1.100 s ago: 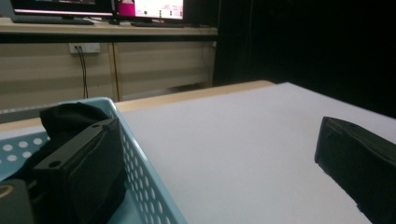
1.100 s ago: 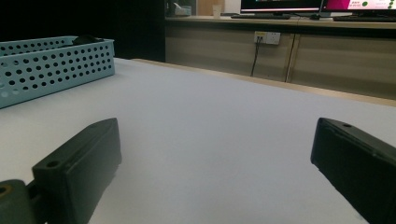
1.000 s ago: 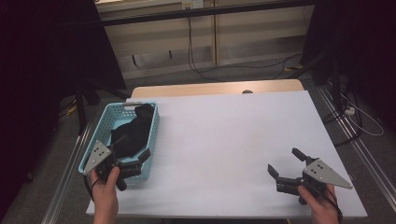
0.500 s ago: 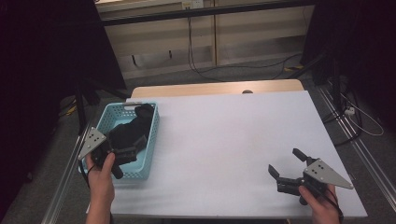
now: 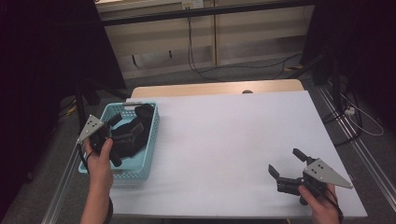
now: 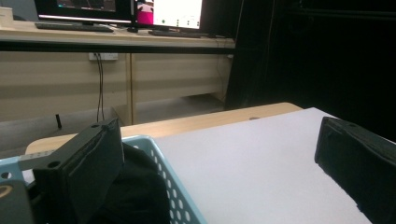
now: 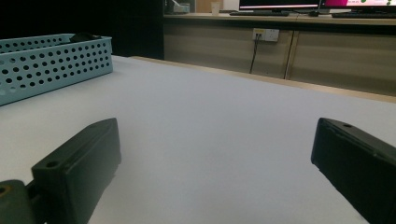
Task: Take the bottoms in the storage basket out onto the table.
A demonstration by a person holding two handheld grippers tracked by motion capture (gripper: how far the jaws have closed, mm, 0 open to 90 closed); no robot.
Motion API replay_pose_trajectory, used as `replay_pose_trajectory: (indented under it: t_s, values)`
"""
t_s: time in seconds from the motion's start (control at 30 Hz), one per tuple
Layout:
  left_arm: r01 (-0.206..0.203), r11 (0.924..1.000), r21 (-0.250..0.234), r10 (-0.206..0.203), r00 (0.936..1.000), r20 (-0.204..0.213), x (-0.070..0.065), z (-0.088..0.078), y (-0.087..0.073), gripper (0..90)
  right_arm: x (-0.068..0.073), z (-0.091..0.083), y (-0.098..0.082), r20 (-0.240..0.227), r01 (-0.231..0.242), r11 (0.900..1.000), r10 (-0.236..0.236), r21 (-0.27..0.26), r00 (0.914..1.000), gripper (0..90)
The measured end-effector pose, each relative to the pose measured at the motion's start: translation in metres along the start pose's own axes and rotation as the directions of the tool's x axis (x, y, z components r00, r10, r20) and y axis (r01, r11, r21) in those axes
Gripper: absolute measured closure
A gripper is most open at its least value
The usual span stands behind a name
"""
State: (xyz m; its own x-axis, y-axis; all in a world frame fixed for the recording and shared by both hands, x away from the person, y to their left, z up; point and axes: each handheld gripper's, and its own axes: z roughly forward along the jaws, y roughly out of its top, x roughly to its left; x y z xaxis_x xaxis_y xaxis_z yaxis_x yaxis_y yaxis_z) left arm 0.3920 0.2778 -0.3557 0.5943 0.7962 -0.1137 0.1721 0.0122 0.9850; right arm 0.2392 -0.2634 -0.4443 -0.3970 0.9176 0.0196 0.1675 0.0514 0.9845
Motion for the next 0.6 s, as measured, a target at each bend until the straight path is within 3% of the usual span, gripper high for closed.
replay_pose_trajectory:
  t_s: [0.27, 0.4, 0.53, 0.6]
  values:
    - [0.014, 0.9996, 0.026, -0.014, 0.9997, -0.018, 0.014, 0.015, -0.004, 1.1, 0.001, 0.001, 0.000, -0.006, 0.010, 1.000, -0.010, 0.002, 0.9999, 0.8]
    - [0.013, 0.9991, 0.039, -0.012, 0.9998, -0.017, 0.018, 0.024, -0.007, 1.2, 0.001, 0.001, 0.001, -0.009, 0.010, 1.000, -0.010, 0.001, 0.9999, 0.8]
    - [-0.011, 0.9989, 0.046, 0.013, 0.9989, -0.045, 0.021, 0.031, -0.006, 1.3, 0.001, 0.001, 0.001, -0.013, 0.012, 1.000, -0.012, 0.003, 0.9998, 0.8]
    - [-0.001, 0.9990, 0.044, 0.003, 0.9991, -0.042, 0.022, 0.034, -0.006, 1.3, 0.002, 0.001, 0.001, -0.015, 0.013, 1.000, -0.013, 0.001, 0.9998, 0.9]
